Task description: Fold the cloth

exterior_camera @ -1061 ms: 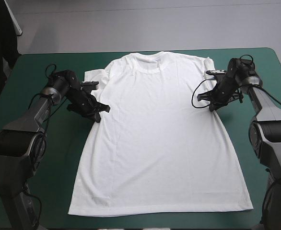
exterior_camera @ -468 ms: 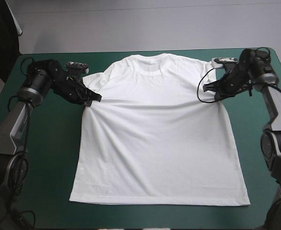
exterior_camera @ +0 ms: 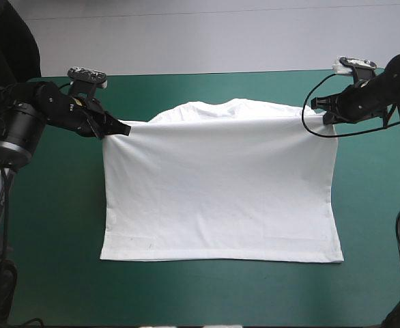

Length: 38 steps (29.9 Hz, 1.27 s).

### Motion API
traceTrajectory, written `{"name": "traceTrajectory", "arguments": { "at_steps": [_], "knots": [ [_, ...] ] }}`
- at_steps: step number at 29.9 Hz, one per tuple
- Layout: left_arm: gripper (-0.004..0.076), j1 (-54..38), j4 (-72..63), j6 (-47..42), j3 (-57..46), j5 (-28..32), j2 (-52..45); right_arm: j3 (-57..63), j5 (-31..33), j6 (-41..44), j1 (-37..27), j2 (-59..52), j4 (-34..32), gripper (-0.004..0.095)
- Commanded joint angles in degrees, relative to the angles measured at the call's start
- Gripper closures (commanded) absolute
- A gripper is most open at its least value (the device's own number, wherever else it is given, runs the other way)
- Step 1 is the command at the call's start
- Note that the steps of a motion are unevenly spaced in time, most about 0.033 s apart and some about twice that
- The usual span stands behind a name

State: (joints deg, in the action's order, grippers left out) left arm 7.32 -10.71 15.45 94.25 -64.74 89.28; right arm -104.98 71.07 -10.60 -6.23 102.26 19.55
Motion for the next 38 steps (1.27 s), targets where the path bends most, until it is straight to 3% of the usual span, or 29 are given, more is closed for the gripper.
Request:
{"name": "traceTrajectory", "arguments": {
  "at_steps": [1, 9, 15, 19, 23, 29, 33, 38],
  "knots": [
    [0.0733, 0.10, 1.58, -0.10, 1.41, 4.39, -6.07, -1.47, -1.33, -0.72, -0.37, -6.68, 1.33, 0.0919],
    [0.0733, 0.10, 2.38, -0.38, 2.88, 5.93, -12.15, -2.86, -1.33, -0.61, -0.37, -13.50, 2.67, 0.0919],
    [0.0733, 0.10, 1.61, 0.05, 6.89, 16.16, -13.85, -10.38, -4.15, -0.61, -0.37, -15.28, 5.54, 0.0919],
    [0.0733, 0.10, 1.34, 2.18, 8.84, 22.35, -13.49, -17.68, -9.19, -0.61, -0.37, -14.76, 6.86, 0.0919],
    [0.0733, 0.10, 1.82, 2.85, 8.86, 31.42, -12.42, -25.83, -12.76, -0.61, -0.37, -11.23, 7.01, 0.0919],
    [0.0733, 0.10, 2.20, 3.73, 9.03, 43.49, -8.02, -36.88, -13.13, -0.61, -0.37, -0.91, 9.97, 0.0923],
    [0.0733, 0.10, 2.20, 4.31, 11.74, 47.52, -3.43, -41.27, -13.24, -0.74, -0.37, 5.22, 10.81, 0.0923],
    [0.0733, 0.10, 1.93, 4.52, 16.37, 48.49, 1.88, -44.03, -14.69, -3.01, -0.37, 9.16, 12.67, 0.0923]
  ]
}}
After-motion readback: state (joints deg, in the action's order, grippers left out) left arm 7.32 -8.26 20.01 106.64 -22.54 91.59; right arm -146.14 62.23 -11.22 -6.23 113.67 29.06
